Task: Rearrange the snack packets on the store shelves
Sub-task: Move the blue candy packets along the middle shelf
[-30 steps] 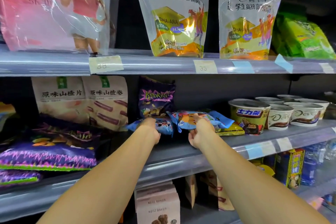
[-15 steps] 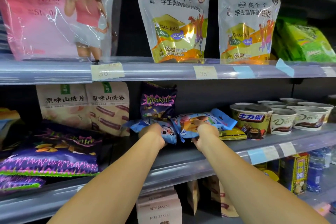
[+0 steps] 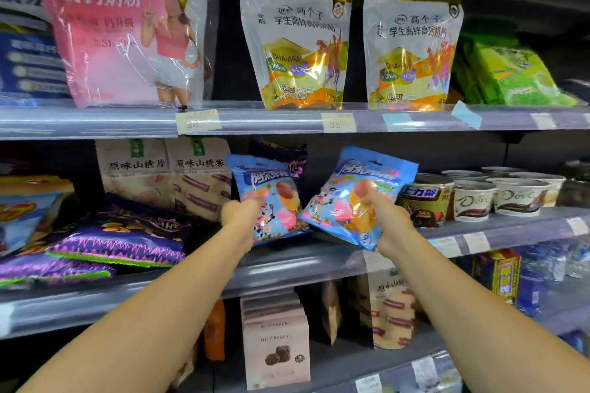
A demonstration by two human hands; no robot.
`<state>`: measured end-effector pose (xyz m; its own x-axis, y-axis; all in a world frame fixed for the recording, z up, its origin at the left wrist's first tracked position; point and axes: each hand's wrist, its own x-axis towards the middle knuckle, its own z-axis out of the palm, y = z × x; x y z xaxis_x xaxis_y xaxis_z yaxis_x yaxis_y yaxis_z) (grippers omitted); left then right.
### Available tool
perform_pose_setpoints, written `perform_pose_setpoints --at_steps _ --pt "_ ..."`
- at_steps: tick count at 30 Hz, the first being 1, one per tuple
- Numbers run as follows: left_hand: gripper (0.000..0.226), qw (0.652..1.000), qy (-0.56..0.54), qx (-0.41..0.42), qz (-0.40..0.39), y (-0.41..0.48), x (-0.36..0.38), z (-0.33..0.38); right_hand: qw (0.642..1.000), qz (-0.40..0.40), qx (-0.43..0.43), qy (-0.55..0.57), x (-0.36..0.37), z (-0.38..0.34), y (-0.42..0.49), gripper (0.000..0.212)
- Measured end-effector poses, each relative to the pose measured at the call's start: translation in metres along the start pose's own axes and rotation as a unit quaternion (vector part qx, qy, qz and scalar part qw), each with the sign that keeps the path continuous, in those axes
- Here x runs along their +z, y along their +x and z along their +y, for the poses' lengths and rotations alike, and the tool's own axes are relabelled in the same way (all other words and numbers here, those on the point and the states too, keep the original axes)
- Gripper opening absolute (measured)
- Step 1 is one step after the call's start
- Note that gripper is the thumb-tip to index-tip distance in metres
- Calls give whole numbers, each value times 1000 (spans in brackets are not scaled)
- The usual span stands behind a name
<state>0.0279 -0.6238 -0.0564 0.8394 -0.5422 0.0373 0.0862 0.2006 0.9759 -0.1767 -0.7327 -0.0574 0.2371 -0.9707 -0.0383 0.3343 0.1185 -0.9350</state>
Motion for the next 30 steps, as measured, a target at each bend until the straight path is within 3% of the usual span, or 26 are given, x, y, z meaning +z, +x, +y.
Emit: perform_pose_setpoints --at_steps 2,6,10,18,22,30 --pt "20 998 50 36 -11 -16 -10 1 1000 -25 -14 -1 -9 -4 -16 33" --pt "7 994 79 67 -30 -50 -27 4 997 -56 -28 -43 -28 -8 -49 34" --pt "13 995 67 63 -40 -83 -48 4 994 -84 -34 -65 -48 -9 -81 34" --pt "16 999 -7 10 -47 -161 -99 7 981 -193 -5 21 -61 8 -133 27" --pt "31 997 24 34 -59 -184 -127 11 973 -230 -3 8 -50 15 -158 31" --pt "19 995 64 77 -24 -205 -210 34 961 -277 -14 -20 -20 28 -203 34"
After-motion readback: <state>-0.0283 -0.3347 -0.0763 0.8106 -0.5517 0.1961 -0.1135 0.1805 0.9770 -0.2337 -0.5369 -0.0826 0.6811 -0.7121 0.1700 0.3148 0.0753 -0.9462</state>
